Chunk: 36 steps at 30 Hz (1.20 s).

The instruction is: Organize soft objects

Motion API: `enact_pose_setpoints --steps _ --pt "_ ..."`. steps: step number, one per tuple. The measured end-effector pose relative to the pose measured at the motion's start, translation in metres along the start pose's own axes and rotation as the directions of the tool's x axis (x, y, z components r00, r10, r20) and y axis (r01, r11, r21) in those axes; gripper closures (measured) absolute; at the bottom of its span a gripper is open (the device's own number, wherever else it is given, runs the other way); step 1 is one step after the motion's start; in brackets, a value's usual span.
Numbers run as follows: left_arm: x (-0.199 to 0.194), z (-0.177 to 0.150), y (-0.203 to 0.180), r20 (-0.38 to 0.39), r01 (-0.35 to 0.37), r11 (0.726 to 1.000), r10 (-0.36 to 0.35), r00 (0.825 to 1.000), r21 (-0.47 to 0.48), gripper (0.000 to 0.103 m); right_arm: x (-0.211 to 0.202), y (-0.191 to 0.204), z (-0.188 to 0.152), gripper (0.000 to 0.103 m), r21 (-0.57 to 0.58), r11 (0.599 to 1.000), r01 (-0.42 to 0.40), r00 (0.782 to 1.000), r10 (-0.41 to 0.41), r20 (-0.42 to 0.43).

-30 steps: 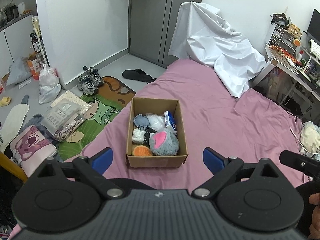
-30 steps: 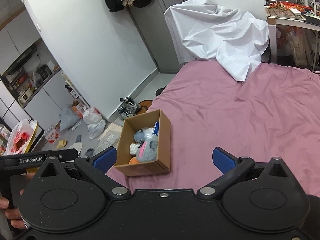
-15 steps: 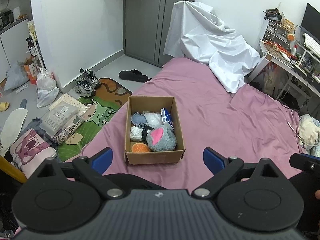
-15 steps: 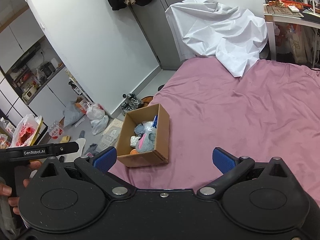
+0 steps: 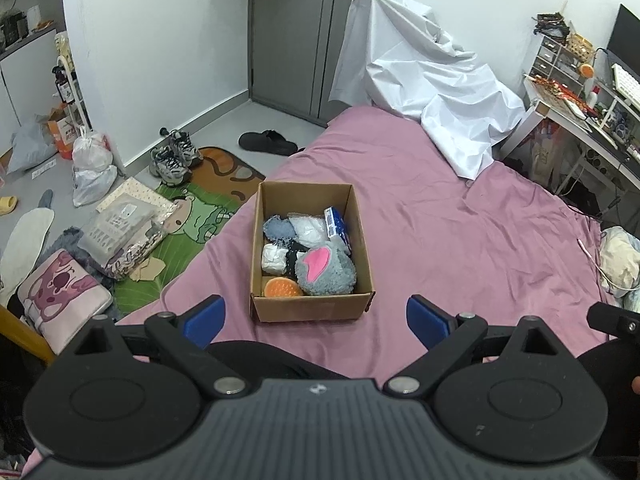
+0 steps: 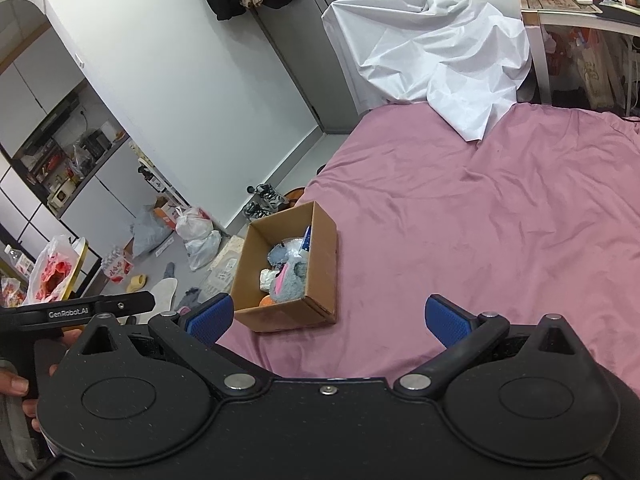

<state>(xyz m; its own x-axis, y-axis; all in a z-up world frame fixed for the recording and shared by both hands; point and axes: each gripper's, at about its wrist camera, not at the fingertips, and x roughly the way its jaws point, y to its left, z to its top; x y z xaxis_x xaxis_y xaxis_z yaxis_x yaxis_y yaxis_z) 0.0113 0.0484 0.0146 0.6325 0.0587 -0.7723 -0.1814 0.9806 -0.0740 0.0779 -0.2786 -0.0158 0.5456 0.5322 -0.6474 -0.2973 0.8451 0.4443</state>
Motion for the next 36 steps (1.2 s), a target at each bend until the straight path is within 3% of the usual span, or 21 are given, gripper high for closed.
enact_pose_setpoints --steps 36 --pt "0.013 0.002 -0.009 -0.013 -0.005 1.000 0.005 1.000 0.010 0.007 0.011 -0.001 0.002 0.000 -0.013 1.000 -0.027 0.999 0.027 -0.042"
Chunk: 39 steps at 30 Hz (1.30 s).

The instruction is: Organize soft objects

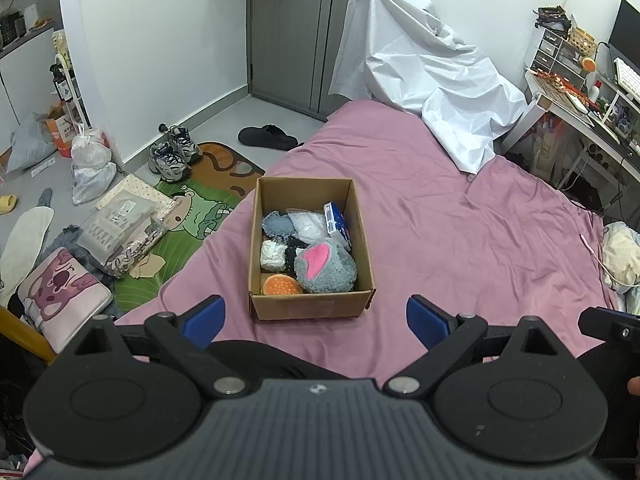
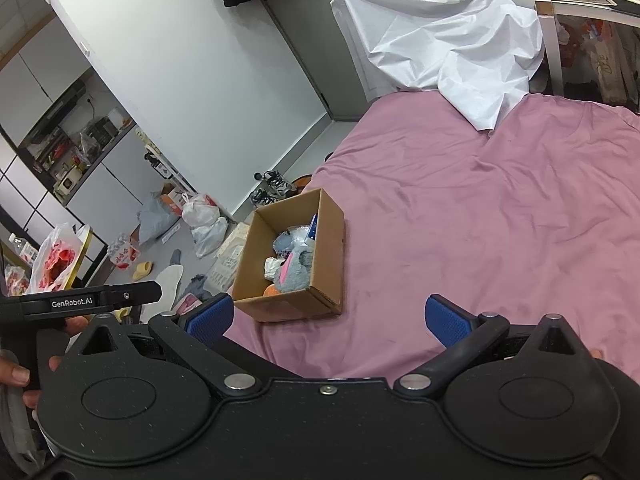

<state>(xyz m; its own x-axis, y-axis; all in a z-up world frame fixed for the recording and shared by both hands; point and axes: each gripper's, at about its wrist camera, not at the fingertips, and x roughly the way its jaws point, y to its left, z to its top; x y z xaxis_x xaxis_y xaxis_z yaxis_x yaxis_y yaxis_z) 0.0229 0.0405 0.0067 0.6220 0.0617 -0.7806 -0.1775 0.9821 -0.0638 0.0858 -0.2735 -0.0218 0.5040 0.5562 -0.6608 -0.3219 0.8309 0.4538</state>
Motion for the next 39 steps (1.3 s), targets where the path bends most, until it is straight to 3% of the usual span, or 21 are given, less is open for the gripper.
enact_pose_setpoints --steps 39 --pt "0.002 -0.002 -0.004 -0.018 0.009 1.000 -0.009 1.000 0.019 0.007 -0.002 -0.011 0.000 0.000 0.019 0.999 -0.035 0.999 0.035 0.008"
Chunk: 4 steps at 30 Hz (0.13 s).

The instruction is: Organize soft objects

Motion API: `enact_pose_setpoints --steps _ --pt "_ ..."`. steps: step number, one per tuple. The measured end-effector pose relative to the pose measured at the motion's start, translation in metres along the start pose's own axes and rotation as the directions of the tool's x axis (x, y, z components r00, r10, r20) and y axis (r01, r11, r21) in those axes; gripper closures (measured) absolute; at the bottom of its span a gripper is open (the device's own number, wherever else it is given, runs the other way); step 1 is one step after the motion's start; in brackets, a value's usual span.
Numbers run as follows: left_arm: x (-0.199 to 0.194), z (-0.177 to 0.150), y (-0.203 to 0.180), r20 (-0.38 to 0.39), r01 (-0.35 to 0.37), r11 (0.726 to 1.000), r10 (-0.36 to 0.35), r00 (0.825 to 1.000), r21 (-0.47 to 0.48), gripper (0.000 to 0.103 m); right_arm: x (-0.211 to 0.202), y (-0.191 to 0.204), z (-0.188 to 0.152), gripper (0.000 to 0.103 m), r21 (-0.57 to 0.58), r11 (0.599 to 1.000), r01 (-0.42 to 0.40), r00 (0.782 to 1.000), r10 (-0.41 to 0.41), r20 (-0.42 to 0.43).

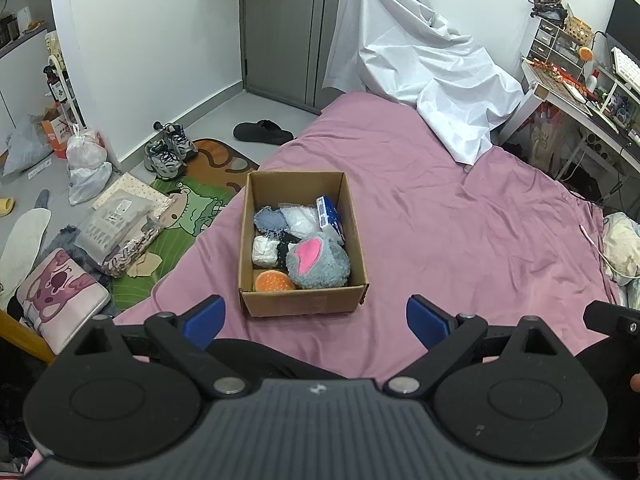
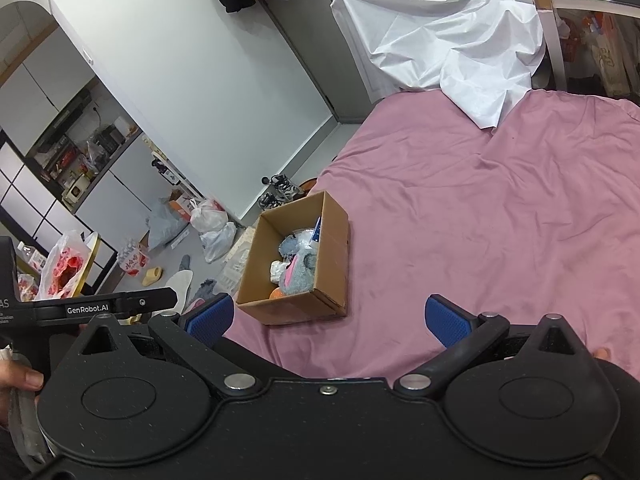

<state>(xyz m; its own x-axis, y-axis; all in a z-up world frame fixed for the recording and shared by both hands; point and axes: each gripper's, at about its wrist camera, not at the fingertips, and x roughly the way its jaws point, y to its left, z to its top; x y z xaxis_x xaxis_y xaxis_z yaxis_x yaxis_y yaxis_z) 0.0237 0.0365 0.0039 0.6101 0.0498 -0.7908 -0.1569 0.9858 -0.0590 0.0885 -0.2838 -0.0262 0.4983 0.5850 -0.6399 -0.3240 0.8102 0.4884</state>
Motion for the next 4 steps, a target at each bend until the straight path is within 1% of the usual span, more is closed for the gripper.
enact_pose_setpoints --steps 4 --pt "0.0007 -0.0004 -0.0001 -0.003 0.005 1.000 -0.005 1.000 0.007 0.007 -0.0005 -0.0012 0.0000 0.000 0.004 1.000 -0.003 1.000 0.003 0.001"
